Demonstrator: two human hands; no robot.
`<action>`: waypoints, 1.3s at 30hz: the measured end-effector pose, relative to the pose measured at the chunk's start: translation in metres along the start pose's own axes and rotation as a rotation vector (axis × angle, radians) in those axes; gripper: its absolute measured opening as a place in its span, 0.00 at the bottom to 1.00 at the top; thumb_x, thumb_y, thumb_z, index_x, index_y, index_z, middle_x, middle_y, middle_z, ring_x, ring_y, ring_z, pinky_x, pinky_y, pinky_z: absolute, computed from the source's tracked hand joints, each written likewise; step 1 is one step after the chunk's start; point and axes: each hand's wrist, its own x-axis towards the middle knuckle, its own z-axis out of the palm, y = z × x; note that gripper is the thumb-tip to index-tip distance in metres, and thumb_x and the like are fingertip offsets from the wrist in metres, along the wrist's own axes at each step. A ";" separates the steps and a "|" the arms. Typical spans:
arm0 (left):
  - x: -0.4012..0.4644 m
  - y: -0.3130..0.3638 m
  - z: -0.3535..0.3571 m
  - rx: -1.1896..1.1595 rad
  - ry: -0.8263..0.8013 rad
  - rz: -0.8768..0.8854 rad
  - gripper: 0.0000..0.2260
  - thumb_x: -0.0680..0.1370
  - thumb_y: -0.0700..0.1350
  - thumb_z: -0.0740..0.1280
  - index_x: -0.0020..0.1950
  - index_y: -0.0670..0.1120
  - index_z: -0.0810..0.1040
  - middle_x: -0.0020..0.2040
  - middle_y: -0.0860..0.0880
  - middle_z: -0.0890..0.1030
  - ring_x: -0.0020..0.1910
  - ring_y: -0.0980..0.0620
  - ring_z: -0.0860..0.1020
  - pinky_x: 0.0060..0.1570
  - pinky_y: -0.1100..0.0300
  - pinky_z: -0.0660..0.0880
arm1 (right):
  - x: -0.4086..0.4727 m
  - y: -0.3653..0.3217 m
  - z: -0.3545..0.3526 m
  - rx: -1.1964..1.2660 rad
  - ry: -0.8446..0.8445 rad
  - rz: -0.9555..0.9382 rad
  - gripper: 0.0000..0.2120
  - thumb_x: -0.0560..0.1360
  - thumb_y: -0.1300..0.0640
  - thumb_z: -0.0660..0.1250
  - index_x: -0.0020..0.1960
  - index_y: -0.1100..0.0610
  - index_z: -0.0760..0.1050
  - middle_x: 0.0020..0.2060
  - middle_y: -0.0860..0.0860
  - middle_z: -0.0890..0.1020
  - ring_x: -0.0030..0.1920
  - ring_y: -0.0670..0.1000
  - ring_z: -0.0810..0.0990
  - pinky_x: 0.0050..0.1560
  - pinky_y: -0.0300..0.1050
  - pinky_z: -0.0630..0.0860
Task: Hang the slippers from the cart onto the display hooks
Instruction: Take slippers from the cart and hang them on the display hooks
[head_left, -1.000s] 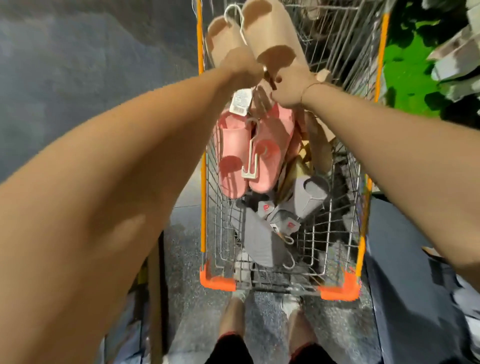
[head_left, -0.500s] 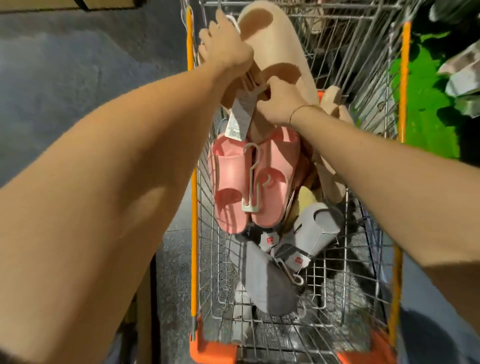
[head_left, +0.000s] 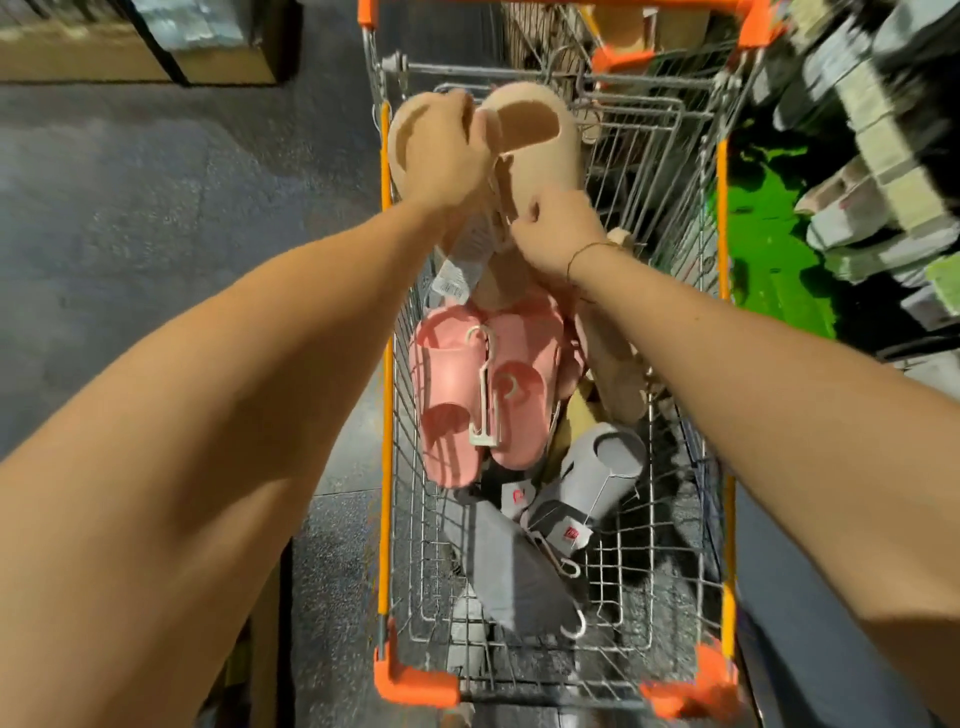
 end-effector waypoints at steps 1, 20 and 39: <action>-0.003 0.013 -0.007 -0.038 -0.002 0.037 0.09 0.82 0.47 0.59 0.46 0.45 0.73 0.42 0.49 0.75 0.41 0.52 0.70 0.41 0.56 0.64 | -0.003 -0.002 -0.010 0.033 0.048 0.002 0.15 0.77 0.54 0.61 0.33 0.51 0.63 0.38 0.54 0.73 0.43 0.58 0.73 0.42 0.46 0.68; -0.011 0.413 -0.184 -0.397 -0.050 0.550 0.11 0.78 0.48 0.65 0.43 0.41 0.80 0.37 0.45 0.81 0.39 0.47 0.78 0.43 0.50 0.72 | -0.171 -0.035 -0.384 0.411 0.756 -0.162 0.15 0.77 0.64 0.61 0.32 0.61 0.72 0.29 0.55 0.75 0.35 0.46 0.68 0.34 0.43 0.64; -0.274 0.857 -0.269 -0.980 -0.128 1.188 0.07 0.82 0.47 0.60 0.54 0.47 0.76 0.47 0.48 0.81 0.48 0.46 0.78 0.46 0.52 0.71 | -0.609 0.034 -0.698 -0.086 1.635 0.189 0.20 0.79 0.52 0.66 0.30 0.57 0.79 0.27 0.52 0.79 0.32 0.53 0.77 0.37 0.51 0.75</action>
